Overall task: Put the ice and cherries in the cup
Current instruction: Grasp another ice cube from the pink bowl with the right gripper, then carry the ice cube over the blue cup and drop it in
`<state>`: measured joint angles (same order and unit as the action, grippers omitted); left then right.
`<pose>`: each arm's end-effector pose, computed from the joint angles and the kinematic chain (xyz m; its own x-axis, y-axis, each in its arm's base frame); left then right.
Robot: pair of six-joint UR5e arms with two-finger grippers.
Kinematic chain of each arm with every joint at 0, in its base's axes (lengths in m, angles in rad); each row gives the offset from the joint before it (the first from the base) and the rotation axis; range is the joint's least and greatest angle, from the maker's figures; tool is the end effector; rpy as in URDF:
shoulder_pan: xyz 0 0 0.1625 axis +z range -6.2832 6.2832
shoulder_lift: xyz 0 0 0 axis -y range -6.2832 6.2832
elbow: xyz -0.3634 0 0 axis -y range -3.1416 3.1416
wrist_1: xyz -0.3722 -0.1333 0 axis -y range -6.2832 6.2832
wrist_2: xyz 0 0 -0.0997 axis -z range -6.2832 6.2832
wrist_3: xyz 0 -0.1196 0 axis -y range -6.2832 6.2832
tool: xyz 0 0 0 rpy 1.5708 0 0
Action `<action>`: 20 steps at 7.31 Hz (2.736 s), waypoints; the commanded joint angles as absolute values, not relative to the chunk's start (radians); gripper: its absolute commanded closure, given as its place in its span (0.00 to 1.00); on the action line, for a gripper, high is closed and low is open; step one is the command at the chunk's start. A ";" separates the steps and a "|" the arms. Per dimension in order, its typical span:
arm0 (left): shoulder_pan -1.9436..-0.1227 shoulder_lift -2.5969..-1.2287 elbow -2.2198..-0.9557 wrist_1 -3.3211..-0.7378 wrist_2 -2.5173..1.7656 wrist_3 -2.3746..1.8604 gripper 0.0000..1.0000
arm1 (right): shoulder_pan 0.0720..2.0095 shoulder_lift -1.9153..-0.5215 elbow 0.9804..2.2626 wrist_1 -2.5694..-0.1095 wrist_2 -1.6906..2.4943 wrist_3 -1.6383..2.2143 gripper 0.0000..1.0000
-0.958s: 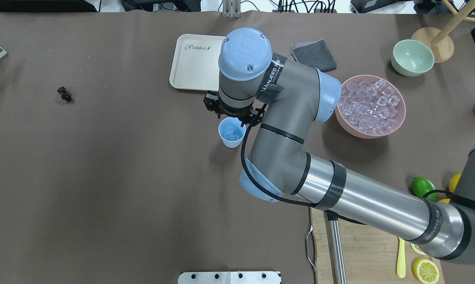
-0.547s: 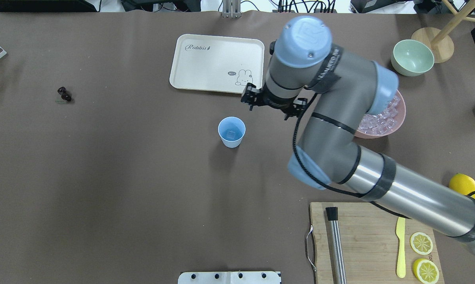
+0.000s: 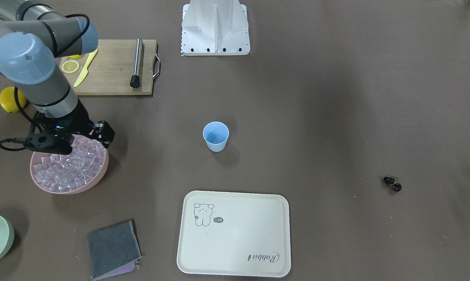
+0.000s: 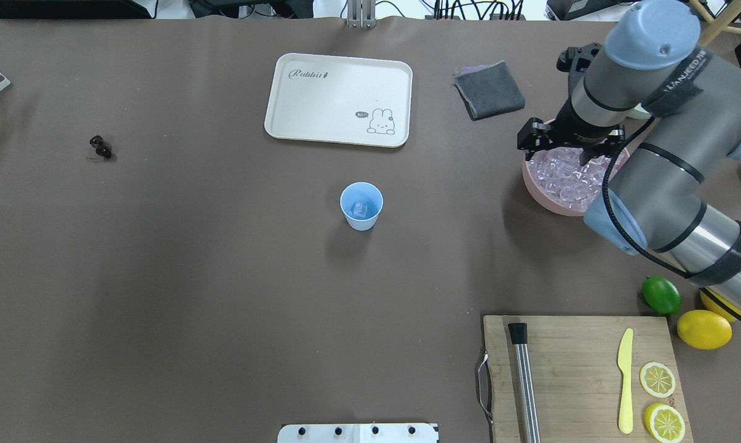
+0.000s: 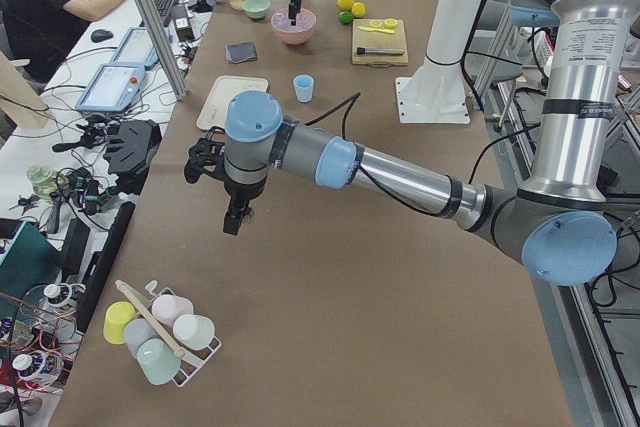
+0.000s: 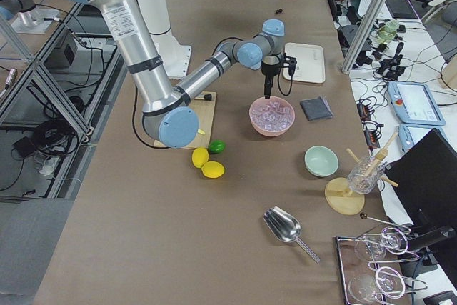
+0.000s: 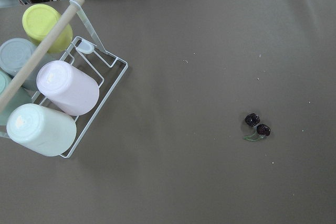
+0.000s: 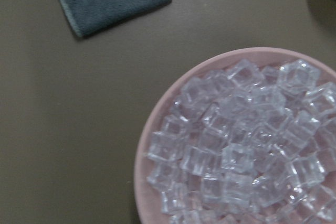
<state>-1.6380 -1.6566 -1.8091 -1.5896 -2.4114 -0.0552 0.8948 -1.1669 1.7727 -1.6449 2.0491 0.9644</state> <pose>-0.0780 -0.5006 0.4476 0.6778 0.1530 -0.7192 0.1008 0.9495 0.2970 -0.3072 -0.5081 0.3257 0.7546 0.1322 0.6427 -0.1417 0.9892 -0.0371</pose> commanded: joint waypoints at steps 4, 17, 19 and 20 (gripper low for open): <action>-1.637 -1.667 -1.809 -1.589 -2.411 -0.055 0.02 | 0.853 -1.190 1.683 -1.634 1.970 0.907 0.21; -1.635 -1.683 -1.798 -1.589 -2.410 -0.055 0.02 | 0.828 -0.930 1.758 -1.833 2.092 1.066 0.81; -1.634 -1.684 -1.792 -1.588 -2.410 -0.055 0.02 | 0.714 -0.795 1.717 -1.828 2.022 1.294 0.82; -1.632 -1.686 -1.790 -1.586 -2.410 -0.070 0.02 | 0.680 -0.717 1.641 -1.829 2.010 1.322 0.81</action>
